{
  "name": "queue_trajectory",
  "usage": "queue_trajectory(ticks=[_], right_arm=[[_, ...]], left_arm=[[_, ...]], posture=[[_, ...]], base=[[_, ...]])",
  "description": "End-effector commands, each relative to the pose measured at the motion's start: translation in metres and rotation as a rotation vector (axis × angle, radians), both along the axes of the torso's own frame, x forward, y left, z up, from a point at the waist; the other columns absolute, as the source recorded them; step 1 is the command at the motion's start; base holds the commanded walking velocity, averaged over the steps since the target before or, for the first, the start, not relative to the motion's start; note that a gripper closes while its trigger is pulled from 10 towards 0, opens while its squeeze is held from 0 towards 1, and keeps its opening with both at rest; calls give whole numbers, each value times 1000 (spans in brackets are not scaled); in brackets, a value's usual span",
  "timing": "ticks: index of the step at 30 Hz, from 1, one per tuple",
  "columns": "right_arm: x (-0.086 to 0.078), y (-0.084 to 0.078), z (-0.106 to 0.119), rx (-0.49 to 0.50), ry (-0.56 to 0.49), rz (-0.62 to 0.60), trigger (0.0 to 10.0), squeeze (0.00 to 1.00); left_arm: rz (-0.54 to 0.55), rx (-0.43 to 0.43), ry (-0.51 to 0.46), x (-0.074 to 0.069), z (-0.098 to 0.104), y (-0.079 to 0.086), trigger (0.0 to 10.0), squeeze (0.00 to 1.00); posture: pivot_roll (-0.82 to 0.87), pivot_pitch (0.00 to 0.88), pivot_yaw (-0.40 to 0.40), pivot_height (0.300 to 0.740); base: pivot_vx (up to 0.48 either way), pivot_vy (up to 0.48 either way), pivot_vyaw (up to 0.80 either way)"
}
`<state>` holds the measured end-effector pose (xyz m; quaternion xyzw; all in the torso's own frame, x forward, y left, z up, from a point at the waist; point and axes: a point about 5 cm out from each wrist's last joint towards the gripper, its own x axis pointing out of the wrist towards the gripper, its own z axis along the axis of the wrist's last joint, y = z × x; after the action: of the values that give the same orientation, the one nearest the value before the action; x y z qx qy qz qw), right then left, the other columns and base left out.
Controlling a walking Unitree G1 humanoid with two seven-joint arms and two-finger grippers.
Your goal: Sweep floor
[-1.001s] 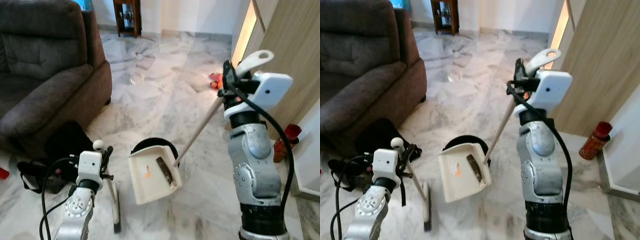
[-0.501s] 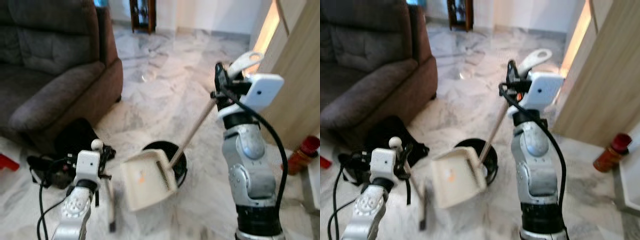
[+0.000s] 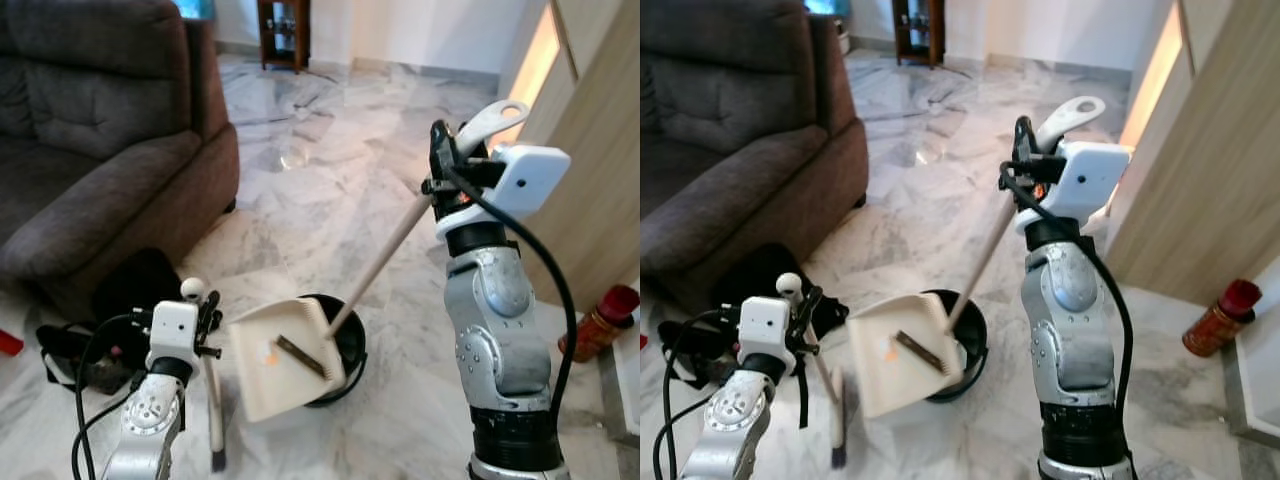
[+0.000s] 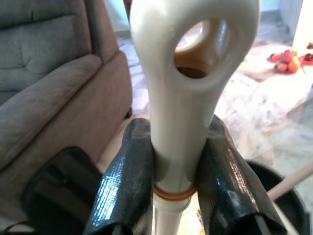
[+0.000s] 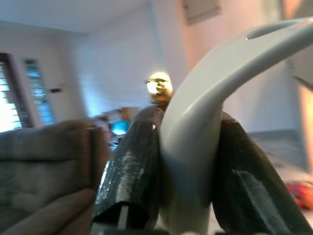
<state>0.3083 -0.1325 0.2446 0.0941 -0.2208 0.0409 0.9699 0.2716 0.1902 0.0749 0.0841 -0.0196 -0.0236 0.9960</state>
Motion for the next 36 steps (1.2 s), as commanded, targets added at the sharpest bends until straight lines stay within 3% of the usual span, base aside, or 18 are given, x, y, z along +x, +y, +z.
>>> queue_trajectory(ticks=[1, 36], right_arm=[[-4, 3, 17, 4, -81, 8, 10000, 0], [-5, 5, 21, 13, -96, 11, 10000, 0]], left_arm=[[5, 14, -46, 2, 9, 5, 10000, 0], [6, 13, -46, 2, 11, 6, 10000, 0]], posture=[[104, 44, 37, 740], [107, 75, 42, 740]], base=[[274, 0, 0], [273, 0, 0]])
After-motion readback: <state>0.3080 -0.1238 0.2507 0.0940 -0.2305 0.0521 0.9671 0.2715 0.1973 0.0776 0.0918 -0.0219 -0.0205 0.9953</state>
